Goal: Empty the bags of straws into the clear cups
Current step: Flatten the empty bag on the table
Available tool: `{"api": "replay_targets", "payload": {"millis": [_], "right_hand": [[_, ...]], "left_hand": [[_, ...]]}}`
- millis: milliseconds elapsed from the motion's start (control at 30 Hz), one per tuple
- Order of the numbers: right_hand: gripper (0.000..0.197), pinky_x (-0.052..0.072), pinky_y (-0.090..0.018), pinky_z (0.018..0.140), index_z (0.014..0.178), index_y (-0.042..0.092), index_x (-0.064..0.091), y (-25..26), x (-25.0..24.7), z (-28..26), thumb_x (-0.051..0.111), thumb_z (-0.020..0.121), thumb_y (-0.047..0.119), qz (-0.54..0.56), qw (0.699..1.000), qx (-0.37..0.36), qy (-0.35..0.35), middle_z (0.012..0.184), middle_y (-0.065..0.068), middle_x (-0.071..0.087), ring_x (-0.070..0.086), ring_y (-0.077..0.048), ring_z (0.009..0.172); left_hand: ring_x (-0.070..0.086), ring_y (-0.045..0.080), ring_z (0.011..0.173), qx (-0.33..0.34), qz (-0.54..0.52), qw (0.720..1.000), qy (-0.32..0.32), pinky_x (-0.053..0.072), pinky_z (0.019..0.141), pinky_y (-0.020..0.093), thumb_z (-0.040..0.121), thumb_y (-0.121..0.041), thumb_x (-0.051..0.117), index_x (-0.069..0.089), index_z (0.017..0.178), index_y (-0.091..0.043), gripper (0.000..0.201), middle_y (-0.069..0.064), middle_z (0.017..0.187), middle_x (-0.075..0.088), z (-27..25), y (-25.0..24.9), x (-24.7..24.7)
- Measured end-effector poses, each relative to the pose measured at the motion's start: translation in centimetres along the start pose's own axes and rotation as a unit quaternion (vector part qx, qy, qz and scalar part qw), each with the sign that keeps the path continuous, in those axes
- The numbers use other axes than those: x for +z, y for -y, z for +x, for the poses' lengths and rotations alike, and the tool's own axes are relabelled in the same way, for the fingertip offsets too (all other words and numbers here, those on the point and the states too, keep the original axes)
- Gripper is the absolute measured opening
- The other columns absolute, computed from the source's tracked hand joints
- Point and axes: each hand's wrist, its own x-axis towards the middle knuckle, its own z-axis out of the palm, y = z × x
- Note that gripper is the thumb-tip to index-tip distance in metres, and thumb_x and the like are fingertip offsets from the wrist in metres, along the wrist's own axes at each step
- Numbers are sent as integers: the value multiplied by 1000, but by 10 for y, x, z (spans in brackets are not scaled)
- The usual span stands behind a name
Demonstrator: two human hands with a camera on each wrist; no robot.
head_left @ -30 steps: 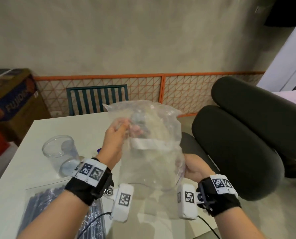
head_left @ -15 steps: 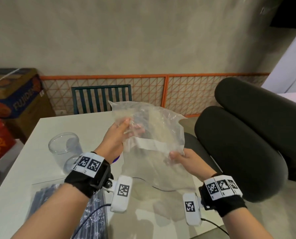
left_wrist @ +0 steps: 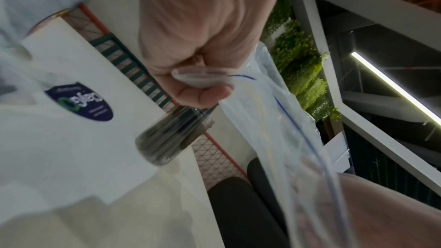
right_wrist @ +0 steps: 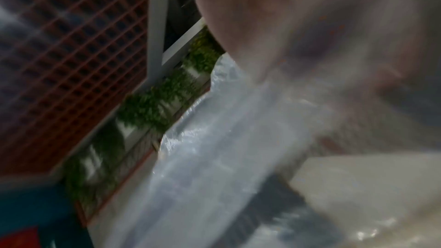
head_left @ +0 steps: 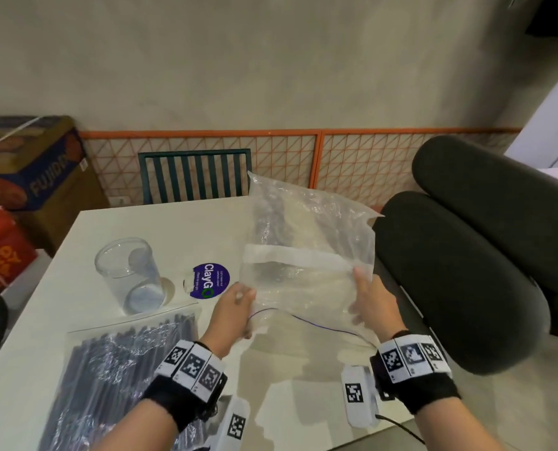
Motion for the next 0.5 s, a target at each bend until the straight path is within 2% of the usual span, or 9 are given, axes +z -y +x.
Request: {"api": "replay_targets", "payload": {"millis": [67,200,233,300,333,367,400,433,500], "right_hand": [[54,47,-35,64,125,8,36,-16,9,-10,28,95,53,-37,998,24,44,110,-18,62,62,-28,78],[38,49,-38,71,118,6,41,-61,28,-18,26,100,37,-228,973,-30,-17,100,-16,66,62,-33,87],[39,50,-39,71,120,7,40,-69,32,-14,27,100,38,-241,970,-34,-23,98,-16,67,63,-33,87],[47,51,-40,74,133,10,32,-82,39,-2,31,98,42,-250,967,-39,16,101,-18,67,64,-35,91],[54,50,-40,79,140,11,25,-86,42,4,34,98,44,-256,964,-36,55,111,-19,64,62,-34,99],[63,48,-39,87,145,11,16,-91,45,8,36,97,45,-267,958,-30,102,126,-20,57,59,-33,109],[72,44,-39,94,149,12,5,-94,46,11,39,95,47,-283,948,-22,144,139,-20,44,53,-33,119],[80,41,-40,98,150,14,-3,-96,44,13,43,94,48,-305,937,-15,168,147,-19,31,47,-34,125],[94,39,-45,101,149,16,-11,-95,38,14,51,88,52,-359,920,-29,153,152,-16,17,38,-37,131]], "left_hand": [[45,20,57,-39,-21,999,-6,38,45,26,97,-28,44,53,99,-10,19,8,75,48,-4,12,5],[48,24,66,-69,54,995,-50,39,60,32,94,-37,48,49,73,-6,37,5,63,46,-10,48,8],[48,24,66,-79,89,991,-63,39,62,32,93,-36,50,47,73,-6,37,5,60,47,-11,59,8],[49,23,57,-125,113,984,-50,41,54,29,90,-34,57,47,87,-4,32,7,60,50,-14,76,10],[52,24,59,-152,120,981,-30,43,53,28,89,-33,59,47,101,-3,35,10,68,55,-16,81,11],[59,27,73,-168,147,975,0,48,61,31,87,-33,62,43,119,-5,47,15,88,60,-17,83,13],[59,33,98,-170,203,964,33,49,77,36,86,-34,63,31,136,-7,65,20,116,55,-17,84,14],[48,36,120,-155,275,947,54,43,93,40,85,-38,63,16,145,-8,82,22,138,39,-16,85,14],[26,37,137,-79,419,904,41,33,106,45,85,-45,60,-2,149,-11,95,18,152,12,-17,72,11]]}}
